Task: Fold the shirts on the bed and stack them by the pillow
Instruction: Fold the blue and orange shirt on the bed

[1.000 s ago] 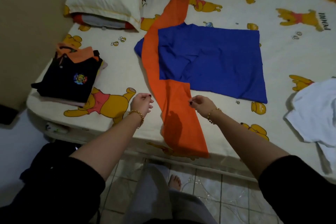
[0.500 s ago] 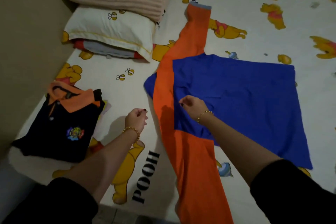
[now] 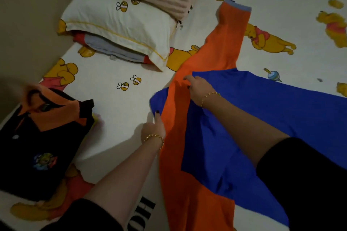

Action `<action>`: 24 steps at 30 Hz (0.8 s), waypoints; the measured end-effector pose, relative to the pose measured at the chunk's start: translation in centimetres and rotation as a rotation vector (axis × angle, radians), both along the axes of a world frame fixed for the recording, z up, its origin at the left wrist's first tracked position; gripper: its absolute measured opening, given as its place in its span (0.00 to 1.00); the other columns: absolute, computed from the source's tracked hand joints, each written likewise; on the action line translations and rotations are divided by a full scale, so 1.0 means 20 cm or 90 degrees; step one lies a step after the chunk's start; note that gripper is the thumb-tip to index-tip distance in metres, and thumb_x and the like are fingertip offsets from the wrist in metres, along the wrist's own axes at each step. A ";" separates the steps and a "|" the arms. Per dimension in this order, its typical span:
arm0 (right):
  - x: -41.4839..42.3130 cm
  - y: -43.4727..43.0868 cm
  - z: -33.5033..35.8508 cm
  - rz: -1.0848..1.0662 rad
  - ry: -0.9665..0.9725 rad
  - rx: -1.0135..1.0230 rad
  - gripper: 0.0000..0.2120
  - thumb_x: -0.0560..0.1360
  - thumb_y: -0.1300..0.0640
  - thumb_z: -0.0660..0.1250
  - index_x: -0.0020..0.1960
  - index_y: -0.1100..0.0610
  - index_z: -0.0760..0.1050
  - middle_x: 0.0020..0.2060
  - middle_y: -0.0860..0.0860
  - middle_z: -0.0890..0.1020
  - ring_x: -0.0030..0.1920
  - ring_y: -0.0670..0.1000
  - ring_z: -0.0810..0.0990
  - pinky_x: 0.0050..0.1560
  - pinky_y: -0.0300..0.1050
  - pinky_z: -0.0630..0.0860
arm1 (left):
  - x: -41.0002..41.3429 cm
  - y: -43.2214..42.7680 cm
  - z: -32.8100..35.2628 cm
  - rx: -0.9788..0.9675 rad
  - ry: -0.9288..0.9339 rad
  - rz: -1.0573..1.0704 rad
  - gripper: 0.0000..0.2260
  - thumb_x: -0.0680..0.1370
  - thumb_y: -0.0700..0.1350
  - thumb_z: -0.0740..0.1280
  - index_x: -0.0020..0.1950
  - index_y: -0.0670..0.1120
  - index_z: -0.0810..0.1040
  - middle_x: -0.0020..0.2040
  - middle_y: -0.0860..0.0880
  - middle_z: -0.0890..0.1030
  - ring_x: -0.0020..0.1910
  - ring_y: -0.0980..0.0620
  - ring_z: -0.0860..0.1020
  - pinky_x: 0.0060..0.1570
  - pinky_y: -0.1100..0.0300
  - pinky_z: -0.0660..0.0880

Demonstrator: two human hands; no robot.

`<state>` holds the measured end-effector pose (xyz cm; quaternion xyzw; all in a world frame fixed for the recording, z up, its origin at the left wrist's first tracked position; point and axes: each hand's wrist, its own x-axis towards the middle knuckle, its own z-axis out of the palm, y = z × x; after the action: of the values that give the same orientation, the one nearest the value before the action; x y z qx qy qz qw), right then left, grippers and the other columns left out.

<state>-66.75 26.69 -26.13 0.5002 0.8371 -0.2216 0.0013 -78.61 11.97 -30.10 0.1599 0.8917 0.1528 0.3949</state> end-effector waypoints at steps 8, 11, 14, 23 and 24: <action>-0.20 0.11 -0.07 0.125 -0.192 -0.079 0.43 0.73 0.73 0.60 0.77 0.44 0.47 0.53 0.59 0.73 0.46 0.60 0.76 0.38 0.48 0.72 | 0.00 -0.02 -0.07 0.260 0.155 -0.007 0.14 0.83 0.48 0.51 0.47 0.42 0.72 0.33 0.49 0.73 0.35 0.46 0.73 0.30 0.58 0.64; -0.26 0.11 -0.10 0.123 -0.234 -0.090 0.24 0.75 0.67 0.61 0.70 0.59 0.62 0.59 0.62 0.75 0.57 0.62 0.76 0.43 0.48 0.70 | -0.11 -0.05 -0.06 0.292 0.233 -0.035 0.13 0.83 0.47 0.52 0.49 0.41 0.72 0.34 0.47 0.74 0.33 0.46 0.73 0.31 0.57 0.64; -0.34 0.13 -0.09 0.048 -0.126 -0.049 0.17 0.77 0.66 0.59 0.65 0.63 0.65 0.57 0.63 0.76 0.55 0.62 0.76 0.41 0.48 0.68 | -0.23 -0.05 -0.02 0.300 0.275 -0.078 0.12 0.83 0.48 0.53 0.51 0.42 0.72 0.36 0.46 0.74 0.34 0.45 0.74 0.32 0.57 0.65; -0.47 -0.01 -0.17 -0.032 0.076 -0.057 0.30 0.74 0.68 0.61 0.73 0.54 0.58 0.54 0.60 0.75 0.53 0.60 0.75 0.48 0.53 0.75 | -0.55 -0.09 0.00 0.206 0.319 -0.149 0.10 0.78 0.47 0.64 0.52 0.40 0.71 0.49 0.41 0.75 0.49 0.41 0.75 0.40 0.53 0.68; -0.42 -0.06 -0.18 -0.046 0.073 -0.050 0.29 0.74 0.68 0.60 0.73 0.55 0.58 0.56 0.59 0.74 0.55 0.60 0.73 0.50 0.55 0.75 | -0.54 -0.11 0.00 0.217 0.331 -0.166 0.11 0.76 0.46 0.67 0.52 0.40 0.71 0.50 0.41 0.75 0.51 0.42 0.74 0.45 0.51 0.69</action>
<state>-75.10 25.53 -29.79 0.5163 0.8078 -0.2824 -0.0351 -89.33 9.83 -30.15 0.3699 0.8961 0.2025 0.1382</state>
